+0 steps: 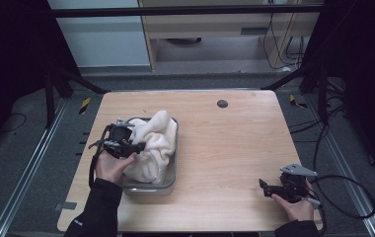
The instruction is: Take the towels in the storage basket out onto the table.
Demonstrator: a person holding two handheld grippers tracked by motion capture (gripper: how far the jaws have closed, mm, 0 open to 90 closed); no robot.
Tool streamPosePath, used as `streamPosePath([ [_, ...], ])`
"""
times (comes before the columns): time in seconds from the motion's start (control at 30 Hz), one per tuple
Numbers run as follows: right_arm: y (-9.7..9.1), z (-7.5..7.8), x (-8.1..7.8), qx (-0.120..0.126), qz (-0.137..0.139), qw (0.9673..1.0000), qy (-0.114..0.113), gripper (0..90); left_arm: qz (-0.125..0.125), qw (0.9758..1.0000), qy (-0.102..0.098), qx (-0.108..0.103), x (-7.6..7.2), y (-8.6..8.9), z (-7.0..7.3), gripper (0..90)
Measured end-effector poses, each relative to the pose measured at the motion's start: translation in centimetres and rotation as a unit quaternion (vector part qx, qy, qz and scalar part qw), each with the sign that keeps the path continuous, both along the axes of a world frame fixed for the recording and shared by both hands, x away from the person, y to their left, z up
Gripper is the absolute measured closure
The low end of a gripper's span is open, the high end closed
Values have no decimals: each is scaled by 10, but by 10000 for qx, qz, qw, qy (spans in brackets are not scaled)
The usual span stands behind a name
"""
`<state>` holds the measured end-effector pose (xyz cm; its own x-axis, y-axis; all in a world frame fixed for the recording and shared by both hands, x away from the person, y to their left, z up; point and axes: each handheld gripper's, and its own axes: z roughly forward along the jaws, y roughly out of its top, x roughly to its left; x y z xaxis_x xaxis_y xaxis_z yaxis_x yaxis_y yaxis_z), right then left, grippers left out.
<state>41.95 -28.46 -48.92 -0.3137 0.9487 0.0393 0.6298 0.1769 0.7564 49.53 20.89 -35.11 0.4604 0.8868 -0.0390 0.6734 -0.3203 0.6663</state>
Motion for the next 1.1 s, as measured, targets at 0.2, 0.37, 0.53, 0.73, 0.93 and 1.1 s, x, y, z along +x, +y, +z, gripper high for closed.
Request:
streamPosePath([
  [0.2,0,0,0,-13,-2,10000,-11,35,-24,9998,-218,19,-3,4,26,675],
  [0.37,0,-1,1,-39,6,10000,-26,36,-48,9995,-318,33,-6,5,43,675],
  [0.53,0,-1,1,-41,11,10000,-29,36,-87,9991,-403,-34,-7,6,59,675],
  [0.73,0,-1,1,-36,8,10000,-11,36,-168,9989,-429,-88,-9,7,74,675],
  [0.93,0,-1,1,-35,8,10000,-16,36,-192,9987,-470,-28,-13,8,87,674],
  [1.1,0,-1,1,-34,8,10000,-21,36,-233,9986,-472,-2,-15,11,97,674],
])
